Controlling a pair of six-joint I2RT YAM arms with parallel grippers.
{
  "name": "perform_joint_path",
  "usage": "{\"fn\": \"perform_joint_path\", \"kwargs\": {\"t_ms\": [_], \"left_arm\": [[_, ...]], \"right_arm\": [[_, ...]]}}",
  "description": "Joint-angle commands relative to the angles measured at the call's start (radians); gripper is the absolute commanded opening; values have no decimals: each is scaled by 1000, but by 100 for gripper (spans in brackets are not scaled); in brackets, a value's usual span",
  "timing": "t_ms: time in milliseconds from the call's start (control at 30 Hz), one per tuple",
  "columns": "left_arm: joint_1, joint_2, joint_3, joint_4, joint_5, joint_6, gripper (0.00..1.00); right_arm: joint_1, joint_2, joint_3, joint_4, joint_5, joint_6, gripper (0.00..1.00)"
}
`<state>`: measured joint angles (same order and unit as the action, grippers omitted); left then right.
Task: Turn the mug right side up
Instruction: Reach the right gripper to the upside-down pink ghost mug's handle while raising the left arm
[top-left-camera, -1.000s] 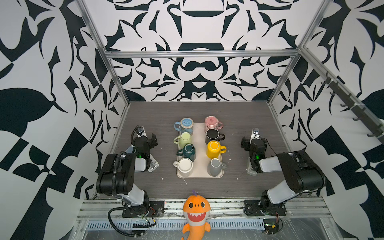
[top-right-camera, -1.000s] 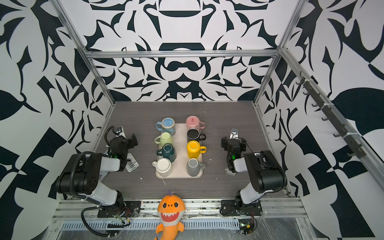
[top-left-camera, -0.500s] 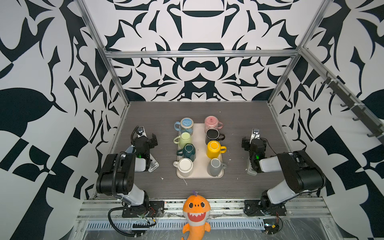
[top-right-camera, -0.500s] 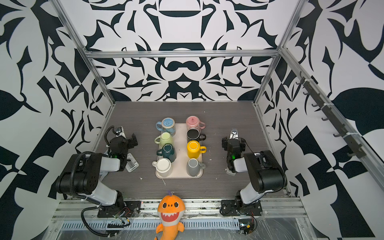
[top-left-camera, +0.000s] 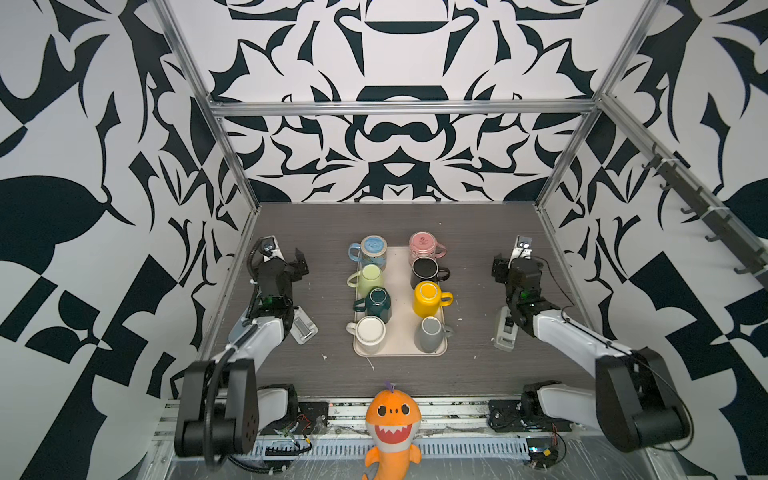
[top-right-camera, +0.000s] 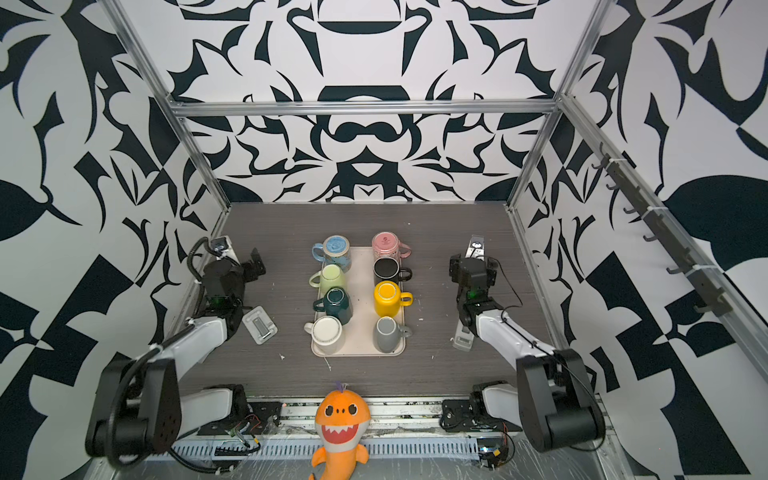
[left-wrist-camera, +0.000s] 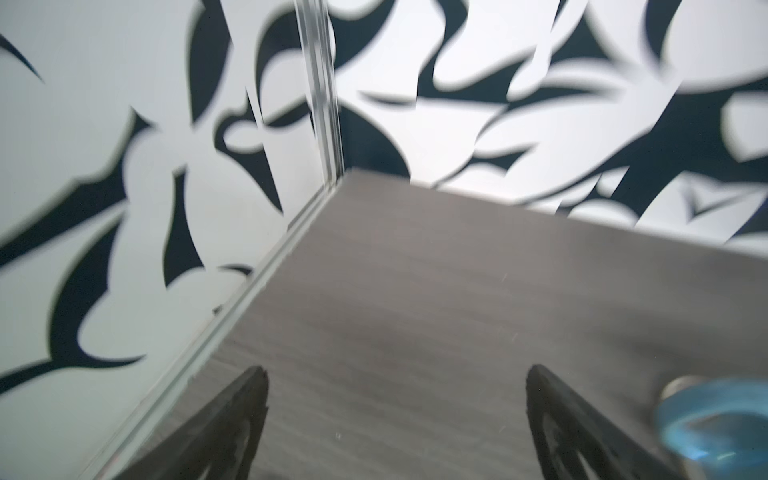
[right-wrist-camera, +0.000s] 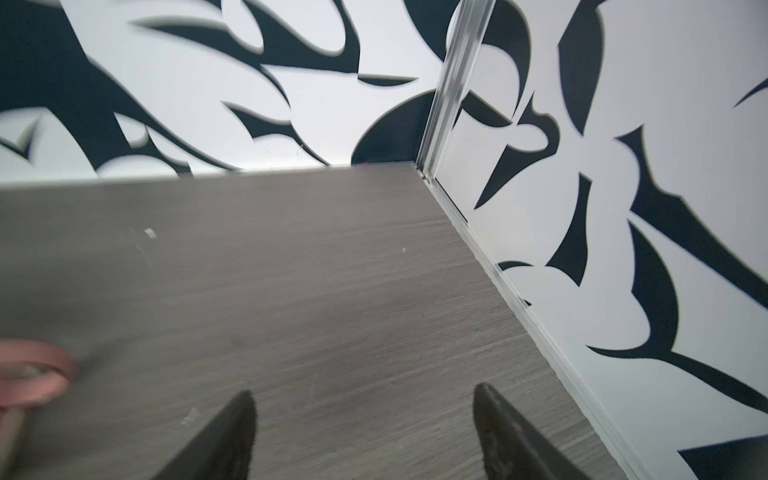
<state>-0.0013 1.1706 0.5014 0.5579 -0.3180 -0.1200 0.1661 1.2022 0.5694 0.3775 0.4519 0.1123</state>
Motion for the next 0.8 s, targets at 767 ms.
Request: {"fn": "perform_joint_path", "kwargs": {"t_ms": [767], "left_arm": [[-25, -284, 208, -612, 32, -504, 93]], "right_arm": [[110, 231, 305, -223, -601, 1219, 49]]}}
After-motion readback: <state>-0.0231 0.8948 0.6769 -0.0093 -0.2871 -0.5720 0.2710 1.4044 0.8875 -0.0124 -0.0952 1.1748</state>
